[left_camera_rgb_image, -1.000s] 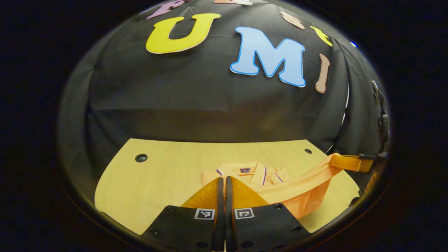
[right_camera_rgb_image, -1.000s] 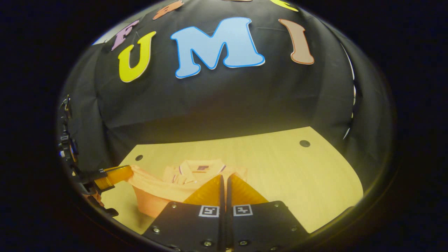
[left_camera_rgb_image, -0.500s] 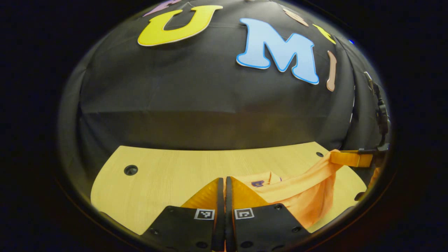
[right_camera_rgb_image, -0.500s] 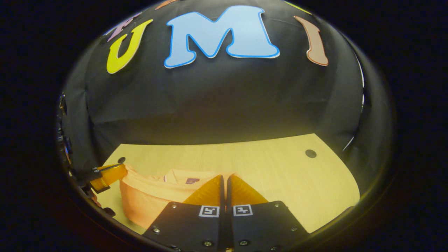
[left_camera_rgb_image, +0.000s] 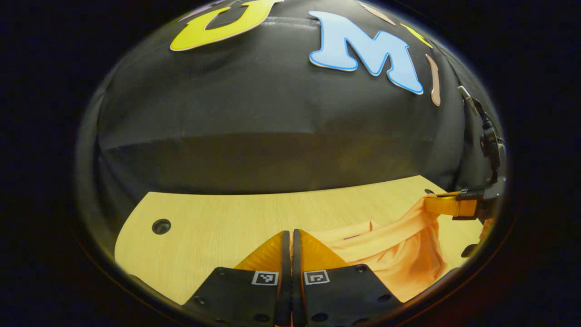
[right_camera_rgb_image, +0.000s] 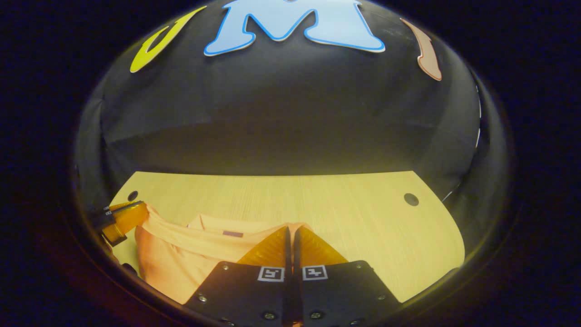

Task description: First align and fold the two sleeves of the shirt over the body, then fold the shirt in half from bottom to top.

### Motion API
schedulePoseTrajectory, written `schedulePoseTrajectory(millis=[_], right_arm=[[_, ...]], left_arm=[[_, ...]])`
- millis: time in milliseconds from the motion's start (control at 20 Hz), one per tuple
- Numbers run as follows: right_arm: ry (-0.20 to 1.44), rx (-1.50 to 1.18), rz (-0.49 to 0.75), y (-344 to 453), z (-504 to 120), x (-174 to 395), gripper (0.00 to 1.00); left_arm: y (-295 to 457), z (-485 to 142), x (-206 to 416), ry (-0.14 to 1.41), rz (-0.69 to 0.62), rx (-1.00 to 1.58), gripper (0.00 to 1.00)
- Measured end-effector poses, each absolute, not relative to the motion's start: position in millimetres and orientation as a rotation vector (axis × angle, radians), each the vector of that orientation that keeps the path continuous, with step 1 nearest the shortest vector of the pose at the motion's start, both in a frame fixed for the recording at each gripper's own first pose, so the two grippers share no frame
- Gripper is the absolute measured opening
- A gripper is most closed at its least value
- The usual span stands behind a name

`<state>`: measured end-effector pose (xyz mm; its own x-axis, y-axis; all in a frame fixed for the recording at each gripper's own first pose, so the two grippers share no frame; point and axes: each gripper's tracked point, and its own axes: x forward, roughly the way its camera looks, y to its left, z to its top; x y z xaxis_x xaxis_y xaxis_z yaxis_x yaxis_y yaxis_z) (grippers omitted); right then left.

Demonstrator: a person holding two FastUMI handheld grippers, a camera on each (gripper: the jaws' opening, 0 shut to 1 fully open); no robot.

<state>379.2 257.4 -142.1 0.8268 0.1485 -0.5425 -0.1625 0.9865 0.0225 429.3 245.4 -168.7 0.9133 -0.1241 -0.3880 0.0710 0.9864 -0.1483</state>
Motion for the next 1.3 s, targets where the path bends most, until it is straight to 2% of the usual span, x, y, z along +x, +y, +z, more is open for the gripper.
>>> schedulePoseTrajectory(millis=[200, 400, 450, 550, 600, 700, 750, 800, 850, 900, 950, 1000, 1100, 1150, 1250, 1300], right_arm=[[0.61, -0.043, 0.158, 260.2, -160.3, 381.3, 0.01], [0.641, -0.062, 0.153, 260.9, -167.3, 375.3, 0.06], [0.642, -0.064, 0.153, 260.4, -168.9, 374.3, 0.06], [0.646, -0.055, 0.161, 262.0, -167.0, 371.8, 0.11], [0.648, -0.045, 0.166, 263.6, -165.8, 368.5, 0.11], [0.654, -0.041, 0.179, 263.4, -164.1, 363.4, 0.27], [0.657, -0.044, 0.186, 262.5, -163.3, 360.2, 0.38], [0.658, -0.037, 0.201, 261.7, -158.9, 354.8, 0.38], [0.66, -0.033, 0.208, 261.0, -159.6, 350.7, 0.56], [0.654, -0.026, 0.214, 258.5, -155.7, 344.7, 0.56], [0.647, -0.018, 0.221, 256.9, -151.6, 339.4, 0.66], [0.64, -0.017, 0.219, 252.6, -148.2, 333.1, 0.7], [0.612, -0.024, 0.217, 244.1, -134.8, 320.4, 0.79], [0.596, -0.029, 0.218, 238.5, -130.9, 313.4, 0.87], [0.563, -0.036, 0.215, 228.7, -114.4, 300.2, 0.94], [0.548, -0.038, 0.215, 224.9, -107.4, 294.4, 0.95]], left_arm=[[242.7, -184.9, 435.1, 0.434, -0.095, -0.123, 0.06], [243.7, -187.4, 430.7, 0.442, -0.09, -0.143, 0.12], [244.5, -187.4, 427.5, 0.449, -0.088, -0.143, 0.17], [246.3, -188.3, 422.3, 0.469, -0.081, -0.135, 0.16], [246.3, -187.6, 419.8, 0.475, -0.084, -0.14, 0.19], [249.7, -182.2, 409.4, 0.479, -0.069, -0.14, 0.42], [252.7, -178.6, 402.8, 0.477, -0.054, -0.139, 0.53], [254.4, -173.6, 396.8, 0.472, -0.045, -0.142, 0.57], [253.3, -168.7, 393.0, 0.466, -0.039, -0.142, 0.6], [252.7, -163.2, 387.3, 0.457, -0.031, -0.137, 0.65], [251.7, -157.8, 382.2, 0.447, -0.028, -0.135, 0.61], [249.6, -151.0, 376.1, 0.436, -0.024, -0.136, 0.68], [245.8, -134.7, 362.8, 0.407, -0.017, -0.145, 0.68], [243.6, -126.1, 356.7, 0.393, -0.013, -0.149, 0.7], [240.0, -110.7, 344.0, 0.358, -0.004, -0.146, 0.83], [238.4, -103.8, 339.3, 0.337, 0.001, -0.14, 0.84]])
